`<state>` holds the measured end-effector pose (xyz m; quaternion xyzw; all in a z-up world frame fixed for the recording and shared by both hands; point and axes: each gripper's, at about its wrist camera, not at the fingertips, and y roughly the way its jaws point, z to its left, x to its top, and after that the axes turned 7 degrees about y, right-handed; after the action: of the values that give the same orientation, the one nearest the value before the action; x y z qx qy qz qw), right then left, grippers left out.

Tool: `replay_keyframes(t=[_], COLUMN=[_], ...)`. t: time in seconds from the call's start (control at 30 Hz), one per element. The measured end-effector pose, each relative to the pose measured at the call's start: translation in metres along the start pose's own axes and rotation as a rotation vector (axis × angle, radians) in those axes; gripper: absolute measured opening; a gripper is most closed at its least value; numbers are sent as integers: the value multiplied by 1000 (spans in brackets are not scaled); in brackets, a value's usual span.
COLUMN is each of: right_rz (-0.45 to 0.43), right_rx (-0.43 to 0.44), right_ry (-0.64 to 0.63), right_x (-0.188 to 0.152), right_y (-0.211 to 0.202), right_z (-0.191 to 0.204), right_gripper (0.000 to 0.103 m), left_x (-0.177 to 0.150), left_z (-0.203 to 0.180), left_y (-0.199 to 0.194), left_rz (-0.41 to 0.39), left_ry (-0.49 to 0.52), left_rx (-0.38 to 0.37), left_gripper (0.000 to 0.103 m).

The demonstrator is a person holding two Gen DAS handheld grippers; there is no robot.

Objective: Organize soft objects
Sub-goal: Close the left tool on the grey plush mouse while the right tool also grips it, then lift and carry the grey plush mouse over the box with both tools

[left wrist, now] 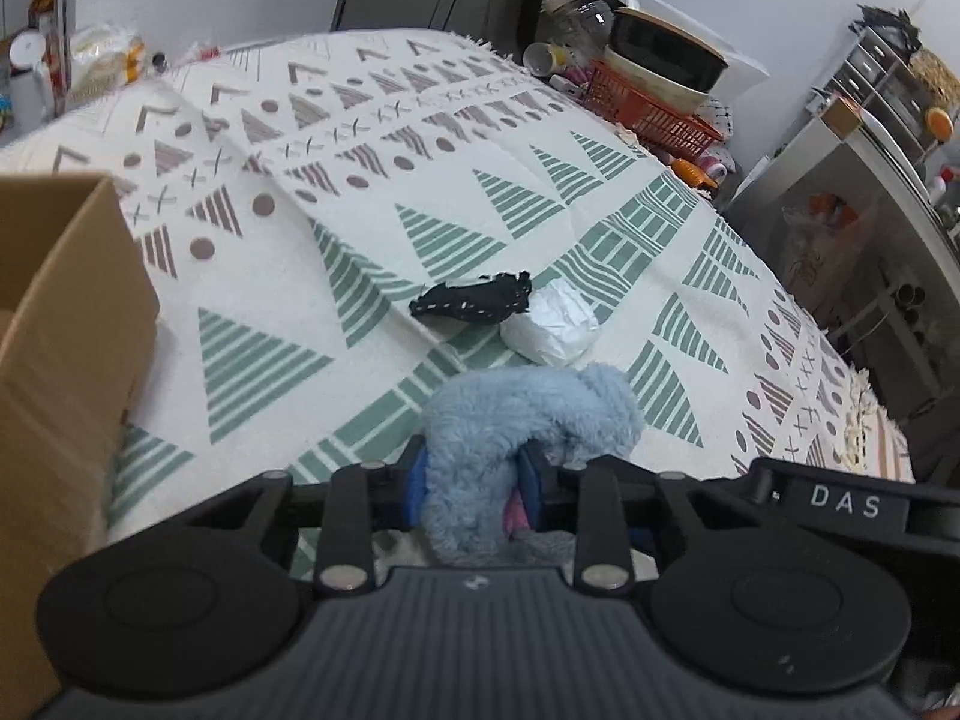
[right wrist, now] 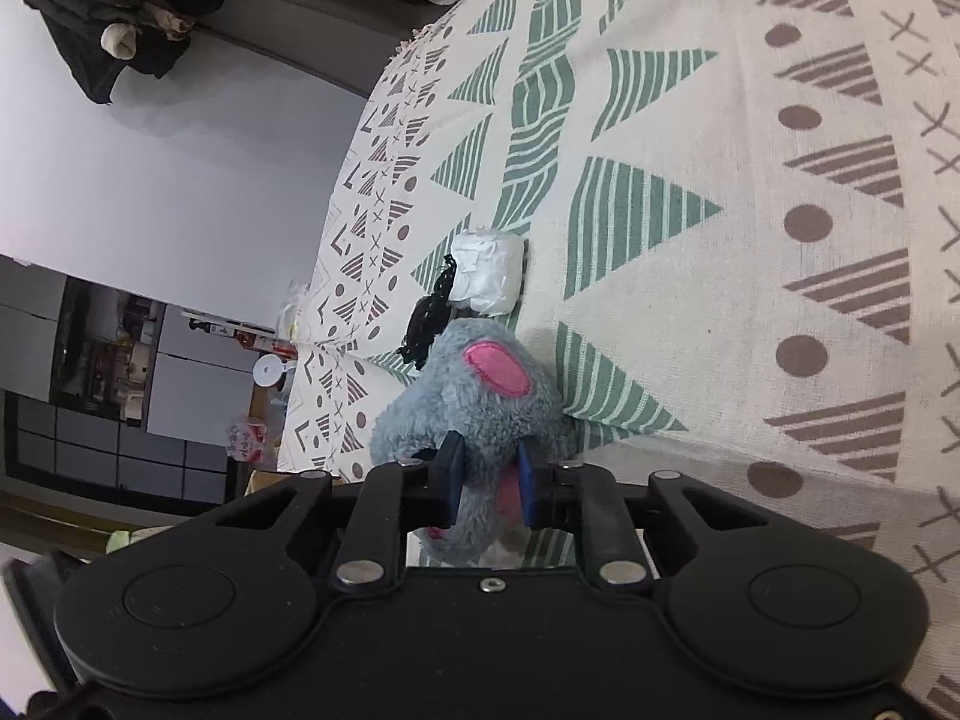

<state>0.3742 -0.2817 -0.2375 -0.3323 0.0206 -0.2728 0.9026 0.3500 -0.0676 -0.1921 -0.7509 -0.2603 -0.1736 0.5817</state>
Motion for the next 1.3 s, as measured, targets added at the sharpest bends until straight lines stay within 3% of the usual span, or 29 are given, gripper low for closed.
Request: replay_keyframes(t=[0.8, 1.3], right_rz=[-61, -48], right_rx=[99, 166], right_ry=[-121, -221], right_x=[-22, -51], right_y=[-39, -47], right_z=[45, 74], right_gripper=[12, 12], left_x=[6, -1], left_z=[5, 26], left_y=[-79, -127], left_rz=[-120, -169], left_ry=[1, -21], left_rx=[-50, -24], left_gripper=[26, 26])
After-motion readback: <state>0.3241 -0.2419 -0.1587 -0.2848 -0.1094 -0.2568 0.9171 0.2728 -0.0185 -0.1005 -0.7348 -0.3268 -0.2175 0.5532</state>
